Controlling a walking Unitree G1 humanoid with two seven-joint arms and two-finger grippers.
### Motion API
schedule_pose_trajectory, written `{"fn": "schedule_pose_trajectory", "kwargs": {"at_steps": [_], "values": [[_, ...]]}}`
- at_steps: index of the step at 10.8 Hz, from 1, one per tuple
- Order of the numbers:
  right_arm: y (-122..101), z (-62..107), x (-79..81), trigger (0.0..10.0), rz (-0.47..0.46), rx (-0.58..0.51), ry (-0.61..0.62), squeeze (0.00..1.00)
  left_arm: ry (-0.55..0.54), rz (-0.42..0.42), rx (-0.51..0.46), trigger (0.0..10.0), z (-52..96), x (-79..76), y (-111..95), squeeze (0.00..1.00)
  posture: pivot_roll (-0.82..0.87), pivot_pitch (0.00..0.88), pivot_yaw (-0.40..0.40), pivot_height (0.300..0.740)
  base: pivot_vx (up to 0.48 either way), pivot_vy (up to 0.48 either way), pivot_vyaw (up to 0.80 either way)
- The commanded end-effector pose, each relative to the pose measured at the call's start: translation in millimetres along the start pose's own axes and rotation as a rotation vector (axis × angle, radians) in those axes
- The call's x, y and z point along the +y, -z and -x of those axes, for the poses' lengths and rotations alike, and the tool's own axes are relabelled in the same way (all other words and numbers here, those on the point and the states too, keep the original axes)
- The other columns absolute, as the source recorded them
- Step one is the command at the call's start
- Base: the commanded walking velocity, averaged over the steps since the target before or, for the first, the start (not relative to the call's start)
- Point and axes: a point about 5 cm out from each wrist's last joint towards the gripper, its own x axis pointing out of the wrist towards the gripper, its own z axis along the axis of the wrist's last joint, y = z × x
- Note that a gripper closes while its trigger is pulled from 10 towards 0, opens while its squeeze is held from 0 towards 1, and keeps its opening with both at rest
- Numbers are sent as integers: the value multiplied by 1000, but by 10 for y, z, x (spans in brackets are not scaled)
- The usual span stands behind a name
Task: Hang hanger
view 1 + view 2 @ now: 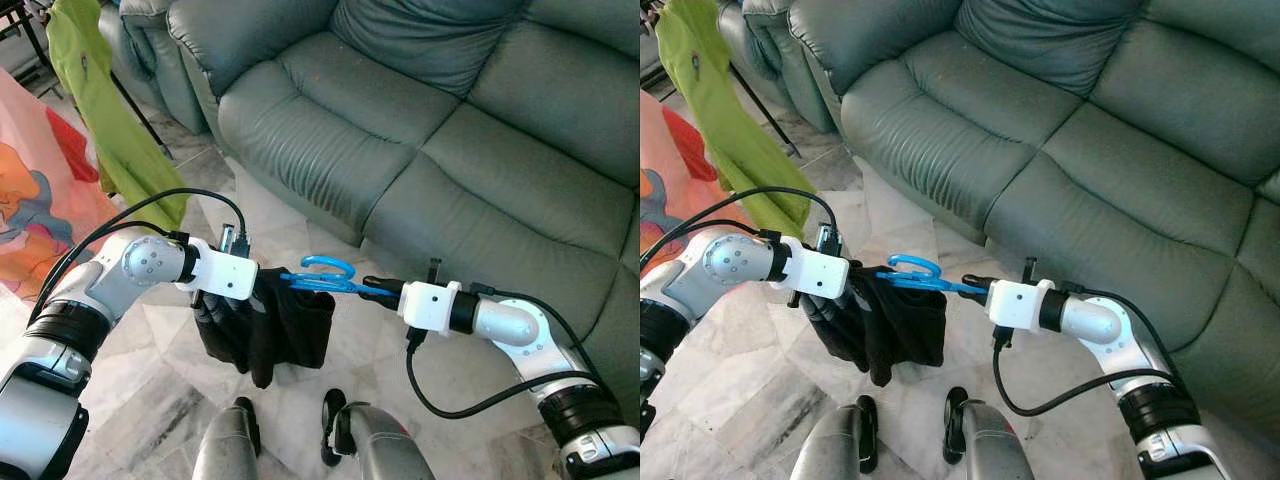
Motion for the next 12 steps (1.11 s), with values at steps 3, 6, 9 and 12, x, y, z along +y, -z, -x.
{"fn": "schedule_pose_trajectory", "kwargs": {"at_steps": [3, 6, 9, 12], "values": [[-101, -18, -62, 10000, -40, -81, -28, 1000, 29, 31, -46, 0, -105, -169, -29, 0, -60, 222, -41, 740, 0, 0, 0], [-319, 76, -542, 10000, -275, -201, 25, 1000, -46, 225, -61, 0, -41, -263, 161, 0, -69, 216, -36, 740, 0, 0, 0], [-418, 221, -886, 10000, -333, -281, 192, 1000, -131, 331, -85, 0, -42, -315, 214, 0, -60, 212, -41, 740, 0, 0, 0], [-448, 364, -949, 10000, -385, -269, 120, 1000, -138, 372, -98, 0, -92, -437, 207, 0, -61, 208, -37, 740, 0, 0, 0]]}}
